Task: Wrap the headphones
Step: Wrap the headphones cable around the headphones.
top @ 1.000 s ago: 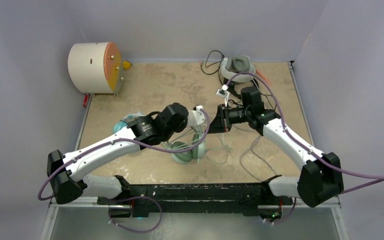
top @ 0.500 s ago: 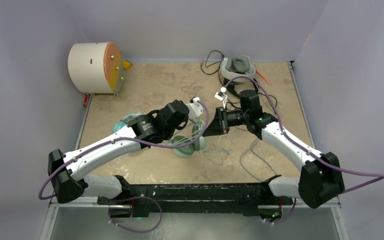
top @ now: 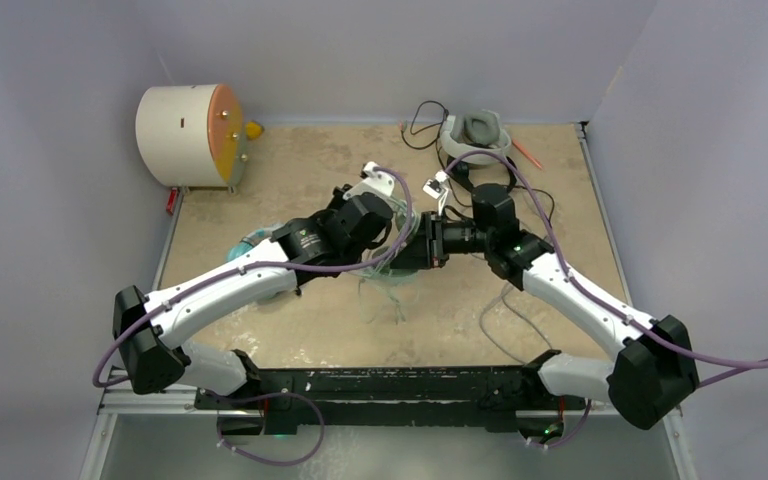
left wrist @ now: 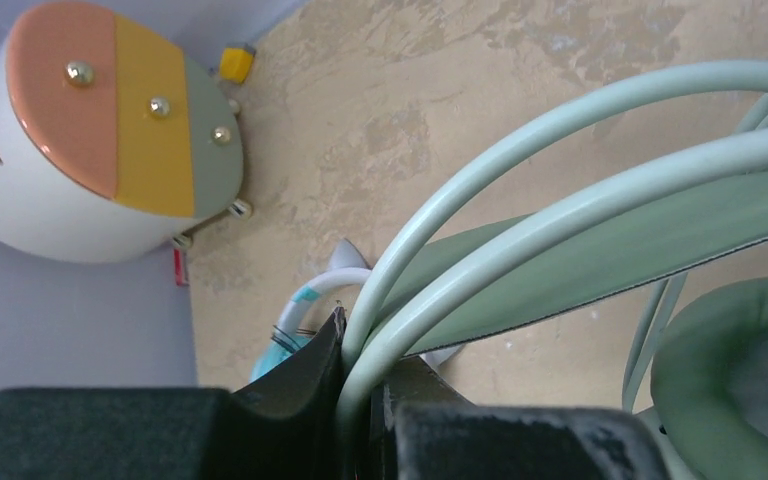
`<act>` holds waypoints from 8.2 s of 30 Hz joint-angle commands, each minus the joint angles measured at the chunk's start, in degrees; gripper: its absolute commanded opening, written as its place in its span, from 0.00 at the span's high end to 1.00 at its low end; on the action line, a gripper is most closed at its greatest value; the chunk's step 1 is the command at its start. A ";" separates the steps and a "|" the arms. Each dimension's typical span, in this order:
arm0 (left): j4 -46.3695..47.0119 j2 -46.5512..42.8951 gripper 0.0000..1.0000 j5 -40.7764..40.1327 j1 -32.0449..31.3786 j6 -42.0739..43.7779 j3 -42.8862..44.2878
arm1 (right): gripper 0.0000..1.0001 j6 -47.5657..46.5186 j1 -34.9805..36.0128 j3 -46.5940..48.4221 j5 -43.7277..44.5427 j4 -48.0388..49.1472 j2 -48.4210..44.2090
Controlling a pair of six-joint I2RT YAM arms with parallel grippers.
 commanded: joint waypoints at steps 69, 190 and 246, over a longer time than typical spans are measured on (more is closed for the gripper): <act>-0.63 -4.56 1.00 19.91 17.70 -42.34 7.15 | 0.30 22.10 3.80 -32.13 41.01 29.68 -21.13; -18.52 6.07 1.00 40.70 19.97 -36.12 45.96 | 0.23 -11.81 10.17 -16.61 34.29 66.84 29.20; -9.54 -8.33 1.00 59.81 14.50 -2.97 7.79 | 1.00 -18.47 -19.87 9.91 7.84 -19.75 1.06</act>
